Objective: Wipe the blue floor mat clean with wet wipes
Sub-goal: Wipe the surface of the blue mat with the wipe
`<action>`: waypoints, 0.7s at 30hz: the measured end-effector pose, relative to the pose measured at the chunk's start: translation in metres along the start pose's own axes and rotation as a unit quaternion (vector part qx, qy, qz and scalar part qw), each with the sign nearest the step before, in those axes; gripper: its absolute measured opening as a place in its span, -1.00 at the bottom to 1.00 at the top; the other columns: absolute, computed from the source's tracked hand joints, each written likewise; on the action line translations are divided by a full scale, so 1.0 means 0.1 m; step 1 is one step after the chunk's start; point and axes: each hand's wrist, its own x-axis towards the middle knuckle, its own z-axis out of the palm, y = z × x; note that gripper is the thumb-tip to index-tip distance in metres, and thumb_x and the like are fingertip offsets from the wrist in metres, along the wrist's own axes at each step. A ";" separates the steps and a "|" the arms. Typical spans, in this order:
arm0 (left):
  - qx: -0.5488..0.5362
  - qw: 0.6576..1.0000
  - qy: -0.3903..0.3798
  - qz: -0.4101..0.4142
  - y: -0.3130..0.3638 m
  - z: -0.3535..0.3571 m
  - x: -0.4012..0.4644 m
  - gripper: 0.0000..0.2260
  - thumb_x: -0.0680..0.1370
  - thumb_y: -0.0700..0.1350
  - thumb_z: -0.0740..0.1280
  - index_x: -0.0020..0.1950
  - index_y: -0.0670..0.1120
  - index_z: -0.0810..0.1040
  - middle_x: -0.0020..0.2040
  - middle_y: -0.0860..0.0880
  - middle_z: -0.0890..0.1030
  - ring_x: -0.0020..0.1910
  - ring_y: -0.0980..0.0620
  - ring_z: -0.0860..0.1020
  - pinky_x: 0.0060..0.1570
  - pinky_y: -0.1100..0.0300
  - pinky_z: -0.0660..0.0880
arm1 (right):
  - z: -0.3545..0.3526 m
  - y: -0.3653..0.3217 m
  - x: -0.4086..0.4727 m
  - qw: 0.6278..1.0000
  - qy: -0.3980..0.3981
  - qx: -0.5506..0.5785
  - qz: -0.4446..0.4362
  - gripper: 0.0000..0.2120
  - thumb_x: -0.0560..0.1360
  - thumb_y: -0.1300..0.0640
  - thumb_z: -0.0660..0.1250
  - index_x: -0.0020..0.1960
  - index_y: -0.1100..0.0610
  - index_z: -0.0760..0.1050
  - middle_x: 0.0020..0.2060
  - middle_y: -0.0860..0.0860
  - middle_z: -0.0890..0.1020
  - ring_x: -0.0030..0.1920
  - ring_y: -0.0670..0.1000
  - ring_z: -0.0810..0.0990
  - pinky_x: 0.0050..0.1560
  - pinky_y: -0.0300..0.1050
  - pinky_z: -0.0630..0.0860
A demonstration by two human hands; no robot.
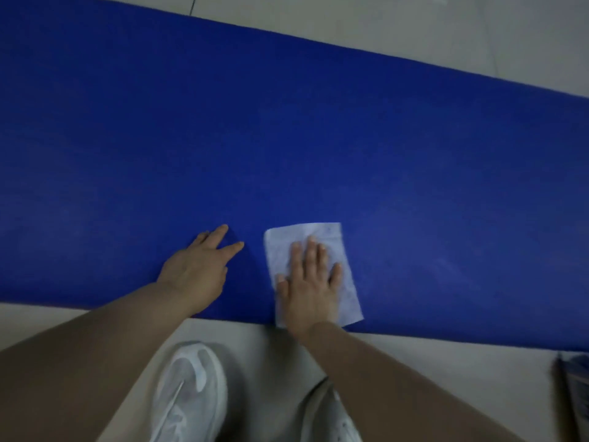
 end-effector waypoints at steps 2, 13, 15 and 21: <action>0.013 0.995 0.095 0.022 -0.02 0.01 0.09 -0.55 0.66 -0.05 0.09 0.56 0.07 0.11 0.58 -0.03 -0.02 0.52 -0.02 0.10 0.40 0.09 0.18 | 0.10 -0.29 0.03 0.996 0.023 -0.002 -0.080 -0.44 0.63 -0.14 -0.18 0.49 0.01 -0.36 0.51 0.07 -0.30 0.47 0.09 -0.40 0.41 0.21 -0.41; -0.043 0.970 0.238 -0.018 0.18 0.45 0.58 -0.48 0.58 0.08 -0.08 0.49 -0.05 0.31 0.54 -0.10 0.17 0.51 -0.11 0.11 0.43 -0.20 -0.06 | 0.15 1.11 -0.16 0.943 0.073 -0.181 -0.270 -0.40 0.59 -0.25 -0.06 0.54 0.02 0.09 0.54 0.08 0.12 0.52 0.15 0.07 0.37 0.26 0.09; -0.044 0.968 0.247 -0.018 0.17 0.44 0.59 -0.48 0.58 0.07 -0.08 0.48 -0.05 0.31 0.54 -0.10 0.18 0.51 -0.10 0.11 0.43 -0.15 -0.10 | 0.17 0.94 -0.18 0.951 0.088 -0.159 -0.250 -0.40 0.59 -0.24 -0.08 0.53 0.04 0.10 0.53 0.10 0.13 0.52 0.17 0.05 0.36 0.28 0.08; -0.067 0.965 0.252 -0.013 0.14 0.43 0.59 -0.42 0.52 0.02 -0.14 0.49 -0.03 0.32 0.56 -0.06 0.13 0.54 -0.03 0.05 0.46 -0.02 -0.18 | 0.20 0.13 0.07 0.929 0.061 -0.144 -0.337 -0.42 0.56 -0.24 -0.06 0.48 0.01 0.16 0.49 0.02 0.24 0.51 0.11 0.12 0.46 0.29 0.02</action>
